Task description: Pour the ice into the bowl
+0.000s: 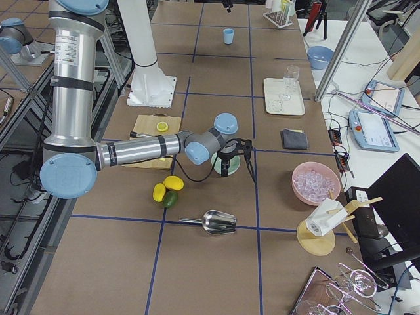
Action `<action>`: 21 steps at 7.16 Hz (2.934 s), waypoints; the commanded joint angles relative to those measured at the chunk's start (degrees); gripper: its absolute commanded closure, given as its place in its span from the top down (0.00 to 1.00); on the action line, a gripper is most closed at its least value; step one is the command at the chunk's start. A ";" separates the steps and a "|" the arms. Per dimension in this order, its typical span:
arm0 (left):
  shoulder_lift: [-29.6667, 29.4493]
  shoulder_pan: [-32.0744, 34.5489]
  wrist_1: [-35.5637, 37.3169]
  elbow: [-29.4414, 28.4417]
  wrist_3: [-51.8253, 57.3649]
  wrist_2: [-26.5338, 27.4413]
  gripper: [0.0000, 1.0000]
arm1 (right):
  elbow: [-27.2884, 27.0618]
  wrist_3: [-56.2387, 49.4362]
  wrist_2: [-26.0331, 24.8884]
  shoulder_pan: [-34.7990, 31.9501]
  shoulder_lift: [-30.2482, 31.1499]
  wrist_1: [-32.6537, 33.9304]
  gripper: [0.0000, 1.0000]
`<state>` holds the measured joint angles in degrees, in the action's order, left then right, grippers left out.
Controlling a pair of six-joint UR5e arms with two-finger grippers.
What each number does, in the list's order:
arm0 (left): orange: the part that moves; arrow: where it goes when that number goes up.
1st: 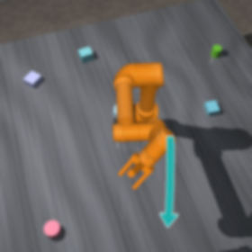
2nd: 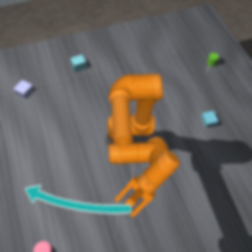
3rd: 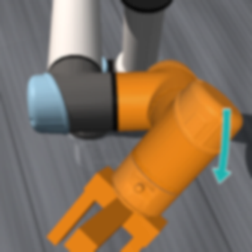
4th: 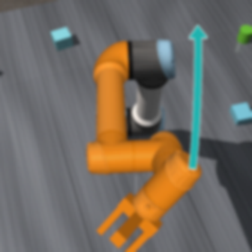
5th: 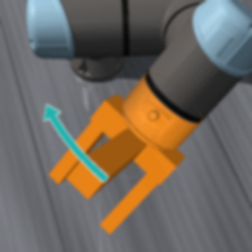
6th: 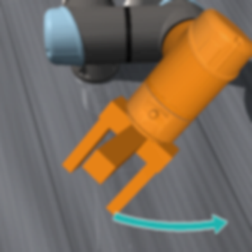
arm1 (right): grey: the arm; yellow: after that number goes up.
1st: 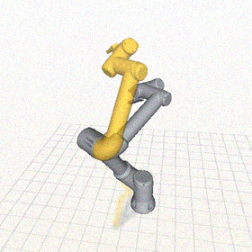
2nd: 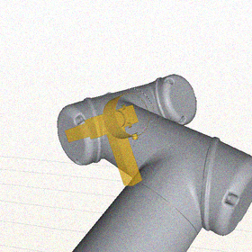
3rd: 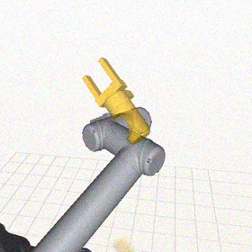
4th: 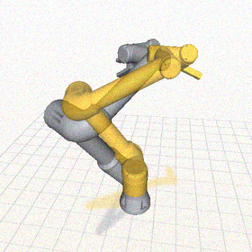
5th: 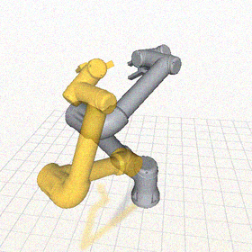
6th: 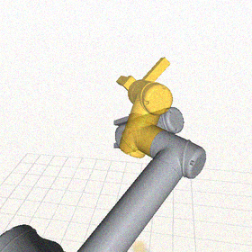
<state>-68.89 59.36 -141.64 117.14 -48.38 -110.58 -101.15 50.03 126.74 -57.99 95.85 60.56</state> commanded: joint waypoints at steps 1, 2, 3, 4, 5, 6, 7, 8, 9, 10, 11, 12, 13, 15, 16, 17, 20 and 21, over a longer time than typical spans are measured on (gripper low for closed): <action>1.12 -0.91 -0.13 1.43 -0.49 1.69 0.99 | 4.37 5.66 -2.81 3.74 0.04 -7.62 1.00; 1.21 -0.91 -0.13 1.60 -0.49 1.69 0.99 | 4.38 8.13 -2.90 5.50 0.13 -8.87 0.85; 1.30 -0.91 -0.13 1.87 -0.40 1.77 0.99 | 4.47 7.81 -2.82 5.78 0.04 -8.89 0.24; 1.65 -0.82 -0.13 1.87 -0.31 1.86 0.99 | 4.29 7.63 -2.56 5.78 0.04 -8.80 0.00; 2.26 -0.91 -0.22 1.96 -0.40 2.04 0.99 | 3.77 7.54 -1.77 5.69 -0.22 -8.80 0.00; 2.27 -1.08 -0.22 1.96 -1.18 2.04 0.99 | 1.85 7.80 -0.63 5.60 -0.05 -8.62 0.00; 2.27 -1.69 -0.22 2.04 -1.89 2.04 0.99 | -0.08 8.15 1.38 5.25 0.30 -8.19 0.00; 2.18 -2.05 -0.22 1.96 -1.98 2.21 0.99 | -1.93 8.33 1.92 5.25 0.48 -8.01 0.00; 2.26 -5.18 -0.22 2.57 -2.16 6.91 0.99 | -3.86 10.33 3.24 5.43 -0.30 -7.92 0.00; 2.61 -10.18 -0.22 2.66 -4.59 12.44 0.99 | -5.88 15.40 3.68 5.69 -2.48 -7.22 0.00; 3.75 -12.58 -0.31 3.01 -5.23 15.89 0.99 | -7.12 19.19 4.91 5.78 -9.03 -1.39 0.00; 4.72 -13.73 -2.22 3.01 -5.50 18.01 0.99 | -8.70 21.75 4.40 7.52 -16.67 8.07 0.00; 8.47 -17.57 -6.68 3.01 -6.54 22.65 0.99 | -8.80 25.69 1.95 12.41 -24.40 14.69 0.00; 9.73 -25.56 -6.90 2.75 -13.36 32.83 0.99 | -6.53 34.14 -8.48 22.87 -36.46 21.92 0.00; 10.35 -30.31 -6.81 2.66 -18.37 38.20 0.99 | -4.34 36.96 -10.44 26.05 -40.70 24.05 0.00; 10.35 -35.05 -6.72 1.44 -22.25 44.60 0.99 | -0.32 38.20 -13.68 28.43 -44.57 24.07 0.00; 10.35 -40.72 -6.81 -1.12 -26.50 52.83 0.99 | 23.20 39.09 -15.82 30.91 -63.27 23.64 0.00; 10.35 -40.72 -6.81 -1.29 -26.50 53.27 0.99 | 29.63 39.70 -17.74 30.92 -67.59 22.59 0.00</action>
<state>-58.54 19.04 -148.44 116.15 -74.62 -58.53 -80.50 89.13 110.71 -27.33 34.68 84.02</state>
